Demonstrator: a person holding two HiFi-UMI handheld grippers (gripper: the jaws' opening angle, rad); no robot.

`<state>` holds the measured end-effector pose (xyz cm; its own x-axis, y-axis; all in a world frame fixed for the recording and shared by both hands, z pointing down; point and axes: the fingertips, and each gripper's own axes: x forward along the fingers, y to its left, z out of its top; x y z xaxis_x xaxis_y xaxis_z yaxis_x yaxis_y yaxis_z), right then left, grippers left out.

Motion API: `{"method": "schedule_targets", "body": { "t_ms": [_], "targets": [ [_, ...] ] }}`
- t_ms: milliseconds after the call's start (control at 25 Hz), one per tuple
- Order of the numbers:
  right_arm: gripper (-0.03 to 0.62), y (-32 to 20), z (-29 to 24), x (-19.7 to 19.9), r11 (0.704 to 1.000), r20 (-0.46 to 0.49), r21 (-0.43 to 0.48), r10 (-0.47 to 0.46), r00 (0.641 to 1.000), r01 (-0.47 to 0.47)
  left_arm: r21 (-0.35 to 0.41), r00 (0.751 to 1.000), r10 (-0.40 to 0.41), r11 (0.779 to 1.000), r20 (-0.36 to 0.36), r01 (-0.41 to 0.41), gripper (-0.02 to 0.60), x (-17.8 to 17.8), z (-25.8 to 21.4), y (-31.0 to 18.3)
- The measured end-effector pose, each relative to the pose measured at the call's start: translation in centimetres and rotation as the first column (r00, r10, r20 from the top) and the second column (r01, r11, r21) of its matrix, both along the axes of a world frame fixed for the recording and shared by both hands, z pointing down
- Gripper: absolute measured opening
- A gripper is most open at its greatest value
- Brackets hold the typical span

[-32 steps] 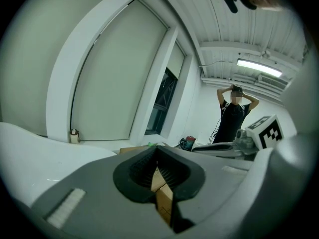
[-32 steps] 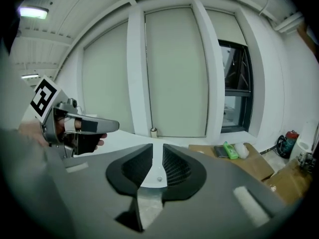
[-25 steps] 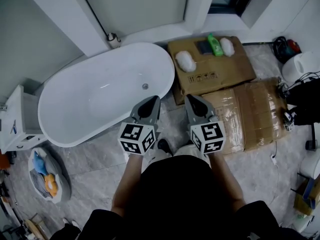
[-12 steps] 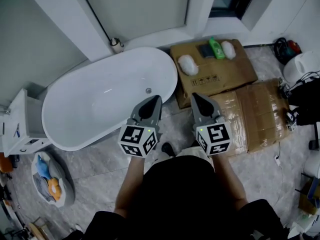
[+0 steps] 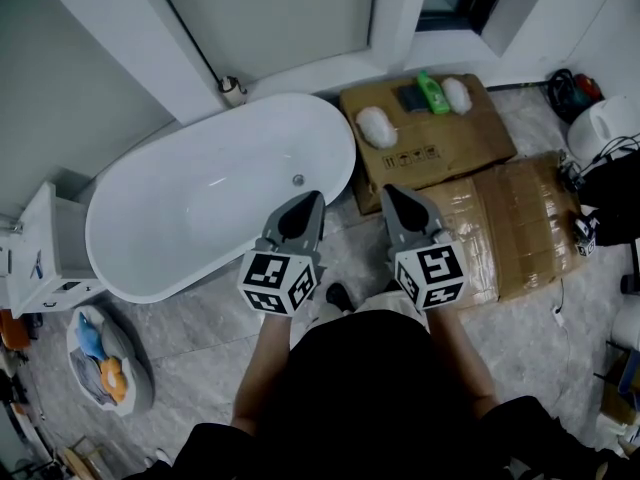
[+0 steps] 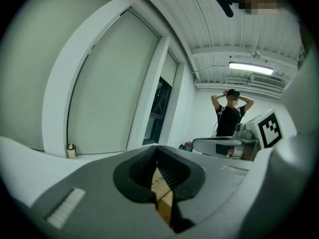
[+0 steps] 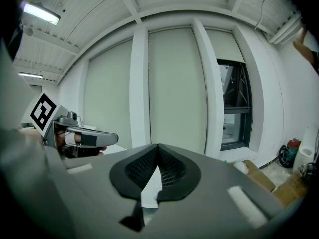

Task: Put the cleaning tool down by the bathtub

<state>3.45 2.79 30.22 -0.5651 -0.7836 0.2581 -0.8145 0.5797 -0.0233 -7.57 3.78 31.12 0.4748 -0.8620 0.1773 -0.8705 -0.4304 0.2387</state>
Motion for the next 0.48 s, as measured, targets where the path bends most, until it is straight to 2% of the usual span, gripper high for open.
{"method": "schedule_targets", "body": {
  "t_ms": [480],
  "targets": [
    [0.005,0.1,0.3,0.9,1.0,-0.003,-0.005,-0.006,1.0,0.006,0.0,1.0,0.008,1.0,0.01,-0.008,-0.002,1.2,0.2,0.0]
  ]
}}
